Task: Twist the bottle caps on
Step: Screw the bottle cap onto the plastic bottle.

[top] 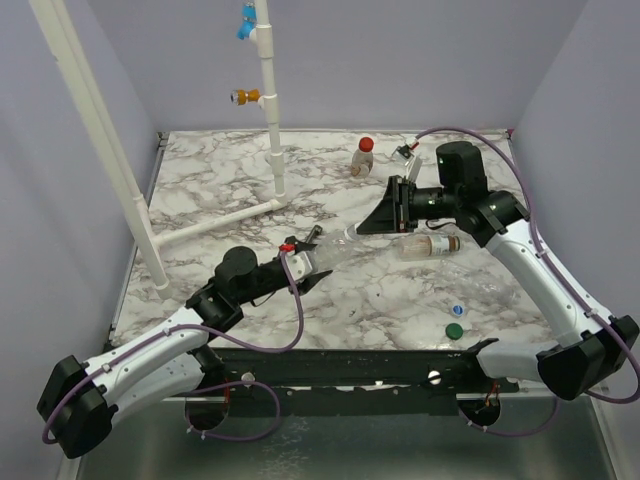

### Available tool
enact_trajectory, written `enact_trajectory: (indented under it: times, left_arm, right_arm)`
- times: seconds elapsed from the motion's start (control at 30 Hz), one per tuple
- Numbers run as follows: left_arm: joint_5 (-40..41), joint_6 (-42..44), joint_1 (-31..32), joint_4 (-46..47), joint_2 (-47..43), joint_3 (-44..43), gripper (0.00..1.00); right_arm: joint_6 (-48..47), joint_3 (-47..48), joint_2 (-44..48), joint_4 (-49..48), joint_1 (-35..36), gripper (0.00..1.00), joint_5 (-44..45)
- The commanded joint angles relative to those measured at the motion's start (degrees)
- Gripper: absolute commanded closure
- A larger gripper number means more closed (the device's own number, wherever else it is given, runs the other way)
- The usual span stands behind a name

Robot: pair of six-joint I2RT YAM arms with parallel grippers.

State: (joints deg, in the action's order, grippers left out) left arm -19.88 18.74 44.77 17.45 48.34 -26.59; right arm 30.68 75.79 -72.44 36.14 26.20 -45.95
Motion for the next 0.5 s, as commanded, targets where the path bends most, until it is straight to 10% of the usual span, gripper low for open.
enact_trajectory:
  times: [0.0,0.47]
  left_arm:
    - [0.70,1.67,0.55,0.30,0.53,-1.88,0.99]
    - [-0.07,2.78,0.93,0.38,3.34,-3.53,0.99]
  right_arm:
    - [-1.72,-0.49,-1.11,1.39,0.09,0.82,-0.62]
    - [-3.38,-0.72,-1.82,3.58,0.26,0.83,-1.51]
